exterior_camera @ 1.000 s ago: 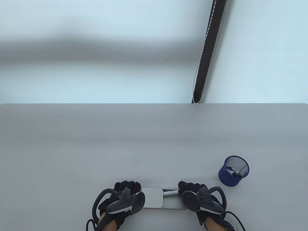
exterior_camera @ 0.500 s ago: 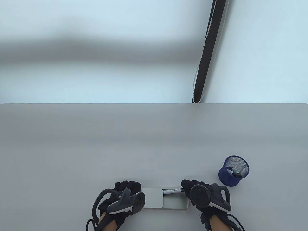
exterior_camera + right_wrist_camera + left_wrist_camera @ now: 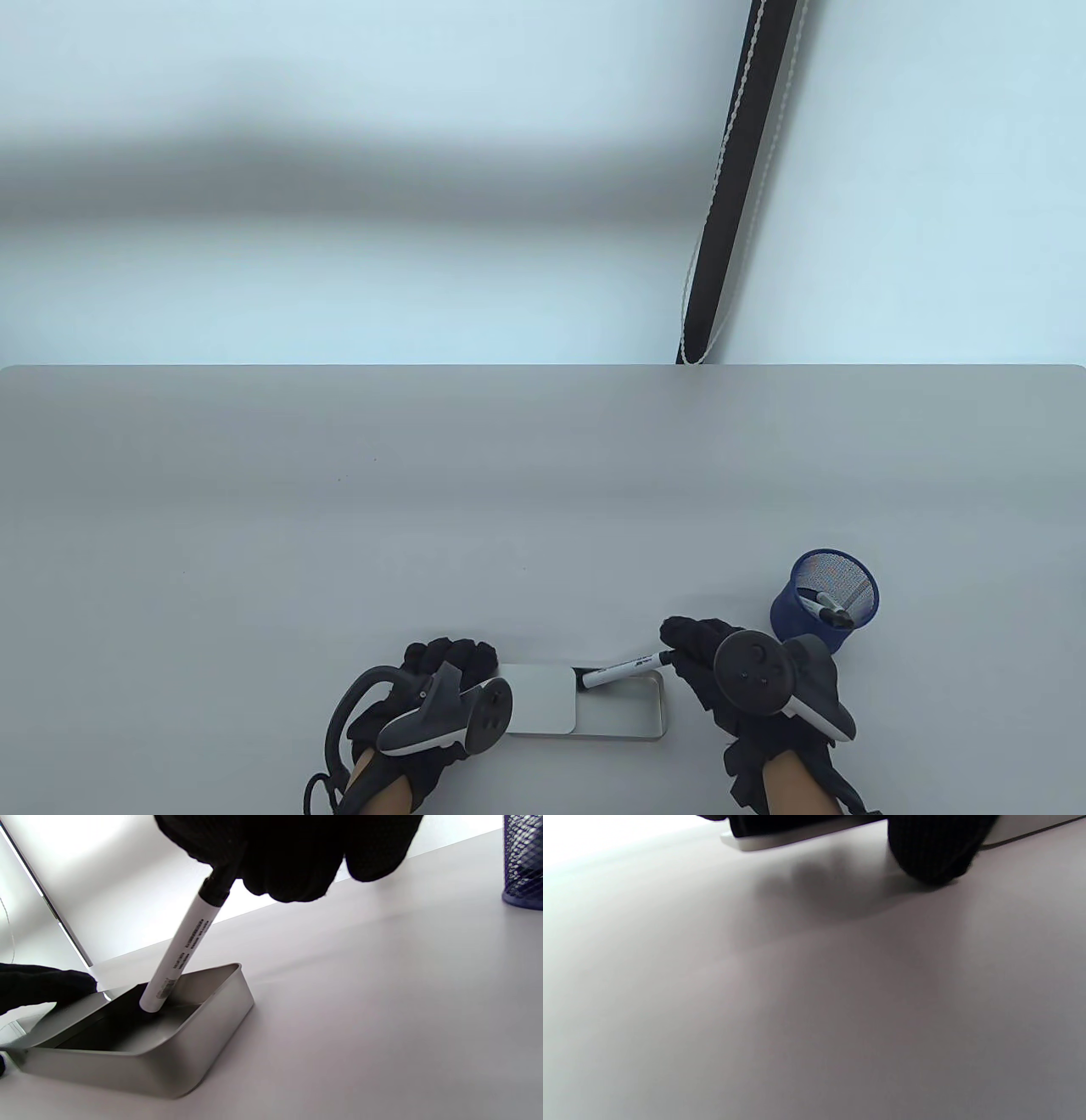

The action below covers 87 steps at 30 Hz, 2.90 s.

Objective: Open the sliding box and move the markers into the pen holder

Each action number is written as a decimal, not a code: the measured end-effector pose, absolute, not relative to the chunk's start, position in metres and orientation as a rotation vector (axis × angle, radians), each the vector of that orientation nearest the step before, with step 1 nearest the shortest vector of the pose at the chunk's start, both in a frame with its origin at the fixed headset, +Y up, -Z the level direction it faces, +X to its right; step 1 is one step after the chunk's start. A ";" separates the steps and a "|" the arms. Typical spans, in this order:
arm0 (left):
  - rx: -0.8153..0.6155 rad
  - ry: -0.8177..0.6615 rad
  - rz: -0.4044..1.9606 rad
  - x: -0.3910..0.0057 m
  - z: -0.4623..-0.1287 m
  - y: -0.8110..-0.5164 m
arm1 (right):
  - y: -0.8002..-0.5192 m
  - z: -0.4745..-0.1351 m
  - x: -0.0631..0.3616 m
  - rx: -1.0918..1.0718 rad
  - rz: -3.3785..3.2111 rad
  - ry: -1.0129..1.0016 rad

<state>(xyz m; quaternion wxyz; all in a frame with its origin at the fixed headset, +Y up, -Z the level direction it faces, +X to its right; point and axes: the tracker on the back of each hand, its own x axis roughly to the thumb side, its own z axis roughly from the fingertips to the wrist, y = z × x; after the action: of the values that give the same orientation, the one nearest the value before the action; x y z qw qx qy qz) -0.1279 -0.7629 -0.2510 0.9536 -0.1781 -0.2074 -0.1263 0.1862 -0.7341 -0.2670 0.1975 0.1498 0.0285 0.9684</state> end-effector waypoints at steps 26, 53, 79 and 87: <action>-0.362 -0.421 -0.257 -0.128 -0.251 -0.763 | -0.671 -0.237 0.228 0.208 2.527 -0.619; -0.362 -0.419 -0.257 -0.128 -0.250 -0.763 | -0.667 -0.221 0.258 -0.300 2.604 -1.030; -0.361 -0.421 -0.259 -0.127 -0.250 -0.763 | -0.705 -0.246 0.240 -0.347 2.922 -0.666; -0.361 -0.420 -0.259 -0.127 -0.249 -0.763 | -0.694 -0.242 0.234 -0.285 2.878 -0.737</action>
<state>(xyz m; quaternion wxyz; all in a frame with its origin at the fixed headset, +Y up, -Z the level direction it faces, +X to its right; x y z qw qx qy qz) -0.1274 -0.7630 -0.2495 0.9537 -0.1776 -0.2068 -0.1273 0.2342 -0.6943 -0.2418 0.0784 -0.0952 -0.2460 0.9614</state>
